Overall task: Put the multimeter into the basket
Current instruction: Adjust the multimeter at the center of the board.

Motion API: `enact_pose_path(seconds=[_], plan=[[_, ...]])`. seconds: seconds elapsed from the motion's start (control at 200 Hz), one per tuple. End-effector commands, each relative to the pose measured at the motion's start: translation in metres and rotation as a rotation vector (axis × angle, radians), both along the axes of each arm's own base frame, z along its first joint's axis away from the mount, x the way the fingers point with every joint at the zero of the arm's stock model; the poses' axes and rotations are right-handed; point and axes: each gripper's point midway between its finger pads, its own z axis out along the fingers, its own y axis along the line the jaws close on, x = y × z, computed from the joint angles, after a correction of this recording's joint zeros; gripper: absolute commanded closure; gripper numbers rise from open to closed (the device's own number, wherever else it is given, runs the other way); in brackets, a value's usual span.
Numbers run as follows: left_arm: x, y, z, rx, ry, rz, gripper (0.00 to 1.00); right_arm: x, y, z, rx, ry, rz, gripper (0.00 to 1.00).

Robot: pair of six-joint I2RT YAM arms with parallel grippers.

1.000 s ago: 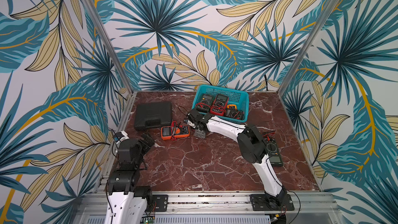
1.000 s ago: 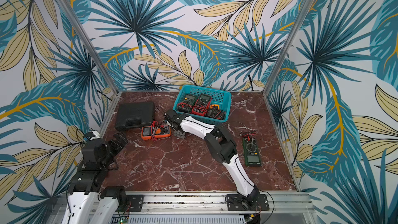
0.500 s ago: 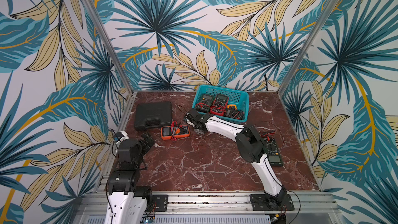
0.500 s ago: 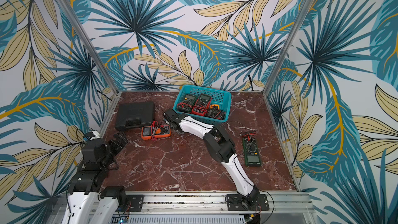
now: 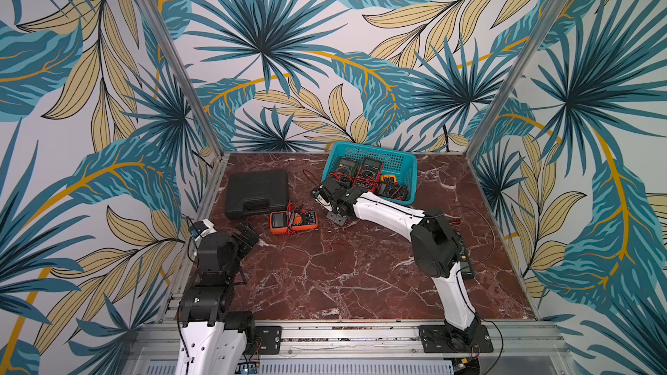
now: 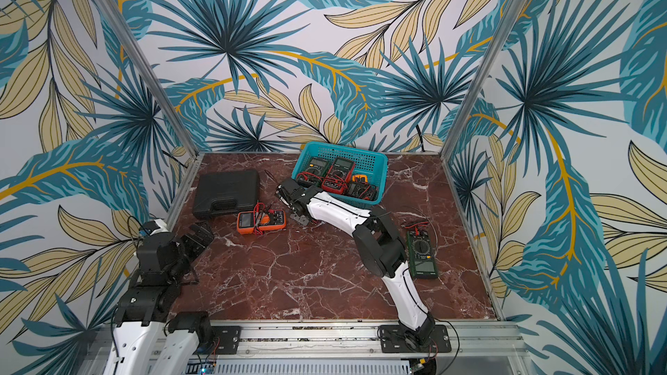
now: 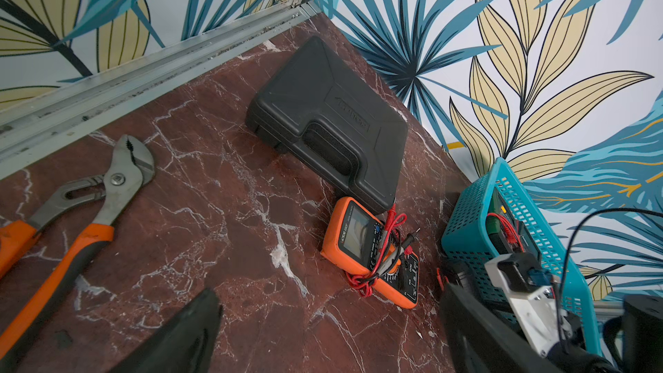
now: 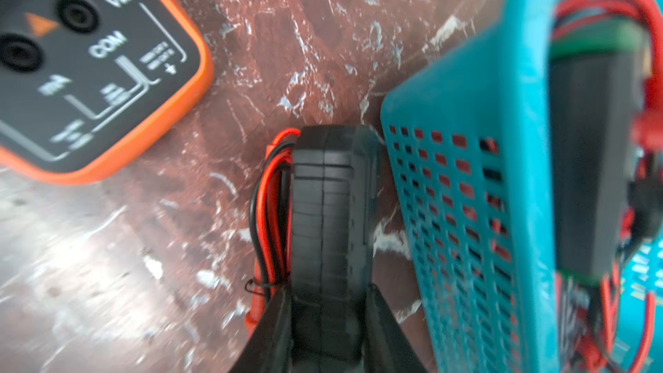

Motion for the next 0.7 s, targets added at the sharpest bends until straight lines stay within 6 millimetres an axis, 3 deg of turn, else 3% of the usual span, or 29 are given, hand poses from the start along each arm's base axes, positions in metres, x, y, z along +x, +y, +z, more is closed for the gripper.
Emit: enact_pose_path(seconds=[0.0,0.386,0.576,0.696], plan=[[-0.002,0.002,-0.001,0.008,-0.004,0.005,0.0,-0.025,0.001,0.022,0.159,0.067,-0.094,0.74],[-0.001,-0.003,0.006,0.019,-0.01,-0.032,0.0,-0.1,0.017,0.028,0.568,0.387,-0.268,0.78],[0.005,-0.006,0.008,0.022,-0.001,-0.056,0.0,-0.124,0.017,0.029,0.634,0.478,-0.259,0.78],[0.008,-0.011,0.007,0.003,0.002,-0.082,0.0,-0.142,0.017,0.02,0.644,0.57,-0.242,0.78]])
